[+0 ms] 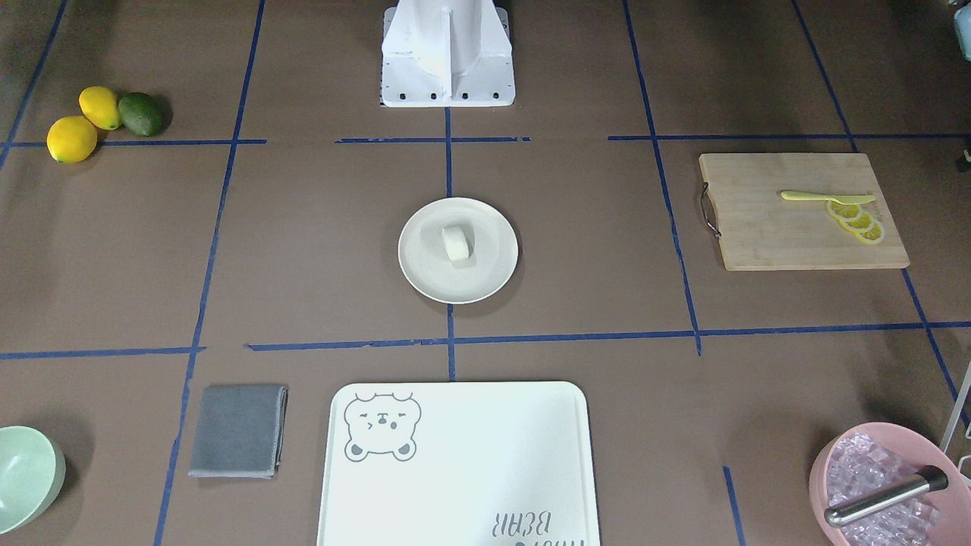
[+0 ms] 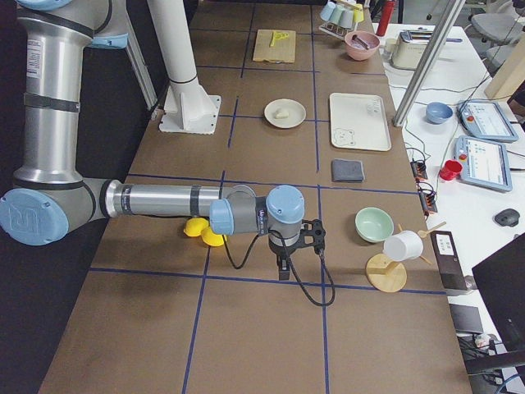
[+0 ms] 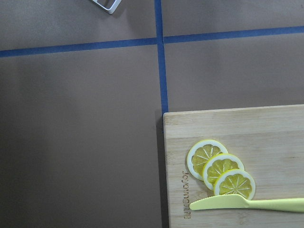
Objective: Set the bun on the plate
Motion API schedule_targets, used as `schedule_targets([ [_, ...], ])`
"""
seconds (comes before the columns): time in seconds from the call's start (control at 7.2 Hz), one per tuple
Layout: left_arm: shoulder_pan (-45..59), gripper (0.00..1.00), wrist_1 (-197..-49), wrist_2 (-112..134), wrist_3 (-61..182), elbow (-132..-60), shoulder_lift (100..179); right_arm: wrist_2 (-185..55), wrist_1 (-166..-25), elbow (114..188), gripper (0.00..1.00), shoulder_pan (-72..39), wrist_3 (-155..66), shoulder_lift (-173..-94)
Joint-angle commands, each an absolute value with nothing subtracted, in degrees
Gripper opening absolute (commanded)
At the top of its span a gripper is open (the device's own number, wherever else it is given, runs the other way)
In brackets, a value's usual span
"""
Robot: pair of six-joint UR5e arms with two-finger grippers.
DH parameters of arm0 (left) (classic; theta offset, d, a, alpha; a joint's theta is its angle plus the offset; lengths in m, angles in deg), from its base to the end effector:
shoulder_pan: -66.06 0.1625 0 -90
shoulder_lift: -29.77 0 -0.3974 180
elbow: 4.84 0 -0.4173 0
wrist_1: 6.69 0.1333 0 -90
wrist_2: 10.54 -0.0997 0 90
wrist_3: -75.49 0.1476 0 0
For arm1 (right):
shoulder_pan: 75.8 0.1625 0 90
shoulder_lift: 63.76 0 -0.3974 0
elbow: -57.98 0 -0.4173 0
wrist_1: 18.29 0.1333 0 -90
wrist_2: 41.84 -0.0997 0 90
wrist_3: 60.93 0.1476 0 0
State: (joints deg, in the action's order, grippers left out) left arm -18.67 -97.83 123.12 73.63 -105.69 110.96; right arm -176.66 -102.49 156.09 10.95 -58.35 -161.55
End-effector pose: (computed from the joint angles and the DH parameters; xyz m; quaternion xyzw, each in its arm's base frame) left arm 0.0111 -0.4626 0.6414 0.0026 0.3726 0.0379 0.9272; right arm 0.0024 -0.4746 0.6474 0.0299 -0.3827 -0.0257 0.9230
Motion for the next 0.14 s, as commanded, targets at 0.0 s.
schedule_targets([
  [0.0,-18.6,1.0,-97.8,123.1,73.6,-105.6,111.0,-176.7,-102.5,156.1,1.0,10.9,-58.3,-161.6],
])
